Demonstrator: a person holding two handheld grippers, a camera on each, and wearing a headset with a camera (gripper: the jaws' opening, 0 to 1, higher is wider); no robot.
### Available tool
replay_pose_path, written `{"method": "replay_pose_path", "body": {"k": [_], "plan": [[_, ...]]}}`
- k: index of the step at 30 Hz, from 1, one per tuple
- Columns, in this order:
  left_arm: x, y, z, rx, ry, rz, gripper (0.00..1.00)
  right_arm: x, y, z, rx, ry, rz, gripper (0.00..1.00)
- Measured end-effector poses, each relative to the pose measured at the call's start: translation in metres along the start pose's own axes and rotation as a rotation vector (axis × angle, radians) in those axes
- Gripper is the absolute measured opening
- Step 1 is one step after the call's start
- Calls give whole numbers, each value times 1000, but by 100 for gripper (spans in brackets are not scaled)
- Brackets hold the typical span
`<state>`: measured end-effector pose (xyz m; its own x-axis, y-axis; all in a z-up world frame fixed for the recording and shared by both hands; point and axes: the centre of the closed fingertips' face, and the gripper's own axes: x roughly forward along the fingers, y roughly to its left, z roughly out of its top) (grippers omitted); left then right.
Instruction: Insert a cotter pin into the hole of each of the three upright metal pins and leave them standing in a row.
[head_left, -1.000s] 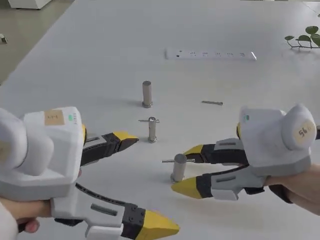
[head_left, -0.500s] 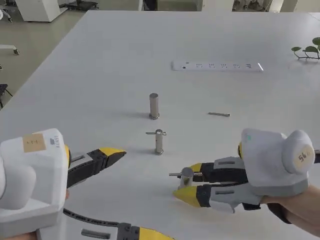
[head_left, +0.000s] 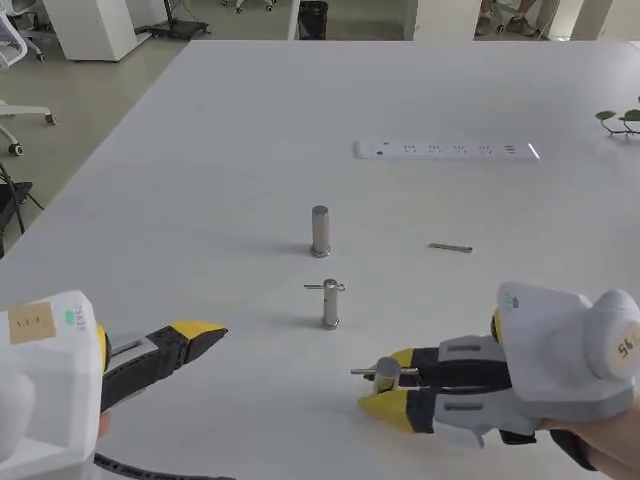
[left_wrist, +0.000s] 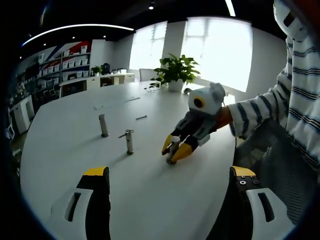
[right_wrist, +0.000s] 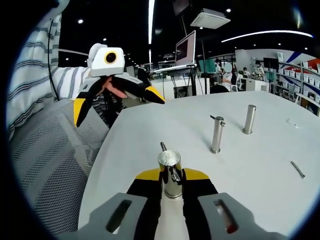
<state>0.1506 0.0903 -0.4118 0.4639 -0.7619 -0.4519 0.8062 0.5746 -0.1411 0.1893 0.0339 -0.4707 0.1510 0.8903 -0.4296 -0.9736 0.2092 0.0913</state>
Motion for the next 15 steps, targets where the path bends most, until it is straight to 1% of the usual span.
{"method": "replay_pose_path", "body": {"k": [3,10,13,15], "plan": [[0,0,-1,-1,4,1,99,0,-2,1,15,-2,-5,9],[2,-3,-2,0,11,-5,99,1,-2,1,-4,8,-6,8],[3,-4,-3,0,15,-7,99,0,-6,2,-13,12,-15,8],[3,-4,-4,0,16,-8,99,-2,-12,4,-14,8,-22,8]]}}
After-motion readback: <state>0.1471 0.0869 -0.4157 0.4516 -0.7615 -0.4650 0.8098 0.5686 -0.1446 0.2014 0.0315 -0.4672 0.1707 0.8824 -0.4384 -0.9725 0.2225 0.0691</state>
